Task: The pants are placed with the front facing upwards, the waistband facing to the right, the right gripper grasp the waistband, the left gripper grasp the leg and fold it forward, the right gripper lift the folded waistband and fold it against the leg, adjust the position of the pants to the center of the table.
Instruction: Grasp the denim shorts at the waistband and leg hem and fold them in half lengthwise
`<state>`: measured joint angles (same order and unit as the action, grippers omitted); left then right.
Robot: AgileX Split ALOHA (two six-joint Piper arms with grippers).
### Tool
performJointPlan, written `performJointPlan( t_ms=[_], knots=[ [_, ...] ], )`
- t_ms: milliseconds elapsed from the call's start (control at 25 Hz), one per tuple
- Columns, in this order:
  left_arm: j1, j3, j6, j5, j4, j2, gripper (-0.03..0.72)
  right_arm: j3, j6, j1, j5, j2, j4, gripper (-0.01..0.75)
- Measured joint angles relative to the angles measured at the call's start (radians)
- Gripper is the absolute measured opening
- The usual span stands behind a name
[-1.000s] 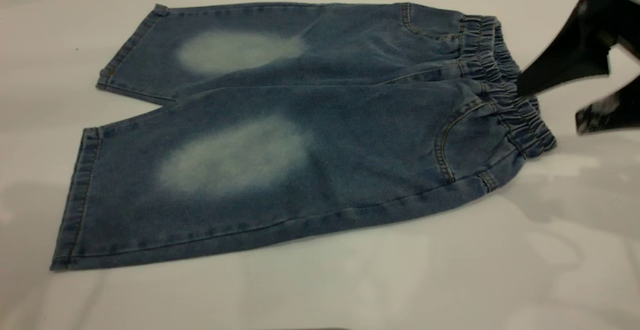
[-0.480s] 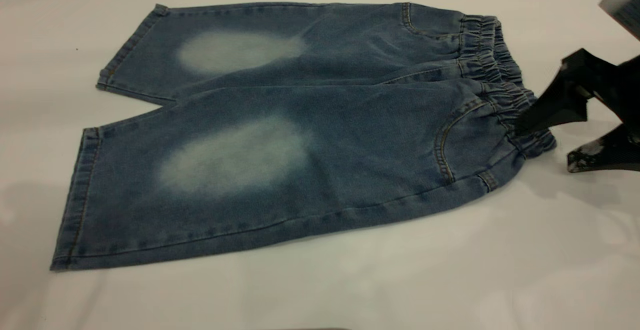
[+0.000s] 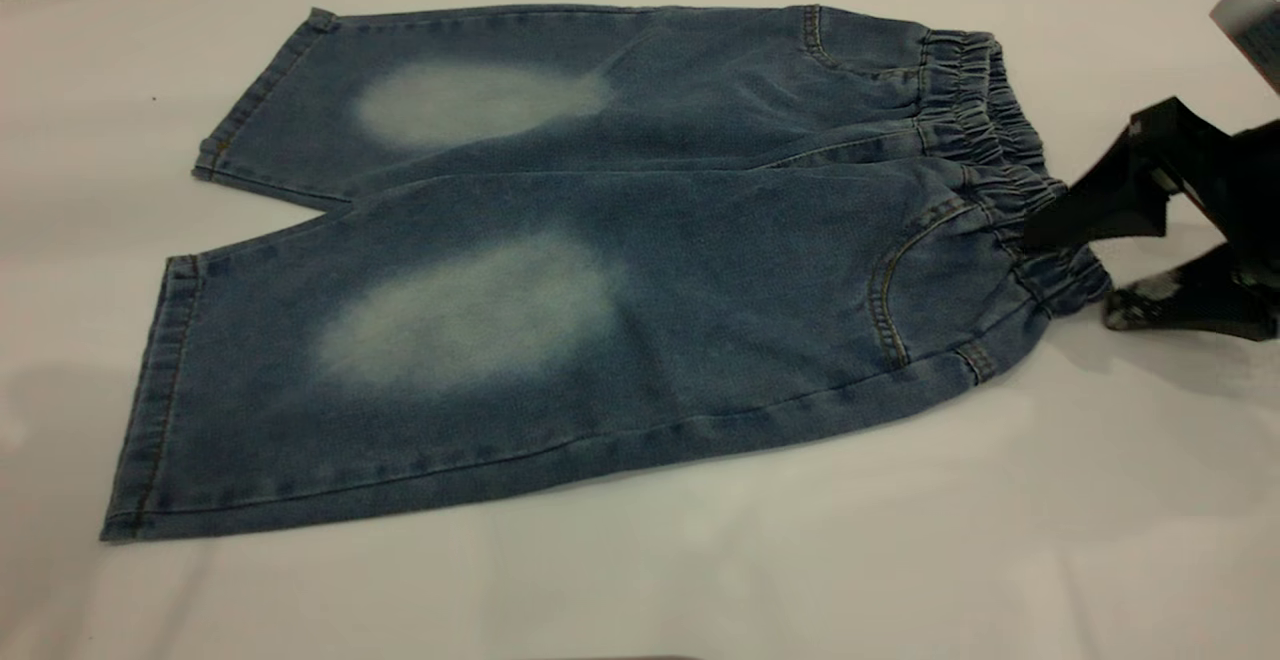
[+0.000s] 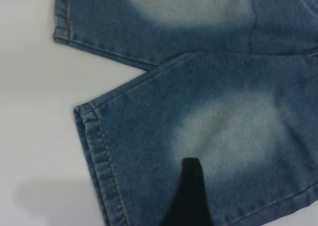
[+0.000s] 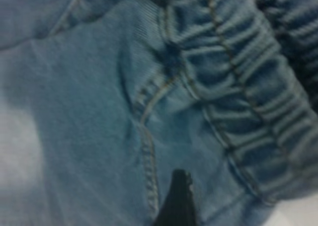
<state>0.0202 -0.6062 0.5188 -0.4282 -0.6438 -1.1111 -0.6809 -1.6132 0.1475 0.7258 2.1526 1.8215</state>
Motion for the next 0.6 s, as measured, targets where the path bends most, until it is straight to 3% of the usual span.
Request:
performJointPlan(
  t_ms=[240, 400, 600],
  knots=[
    [0.000, 0.000, 0.000, -0.001, 0.000, 0.000, 0.579, -0.040, -0.032, 0.001, 0.137, 0.081, 0.008, 0.571],
    [0.000, 0.000, 0.000, -0.001, 0.000, 0.000, 0.579, -0.041, -0.103, 0.001, 0.178, 0.094, 0.007, 0.496],
    [0.000, -0.001, 0.000, -0.001, 0.000, 0.000, 0.579, -0.044, -0.164, 0.007, 0.348, 0.100, 0.006, 0.442]
  ],
)
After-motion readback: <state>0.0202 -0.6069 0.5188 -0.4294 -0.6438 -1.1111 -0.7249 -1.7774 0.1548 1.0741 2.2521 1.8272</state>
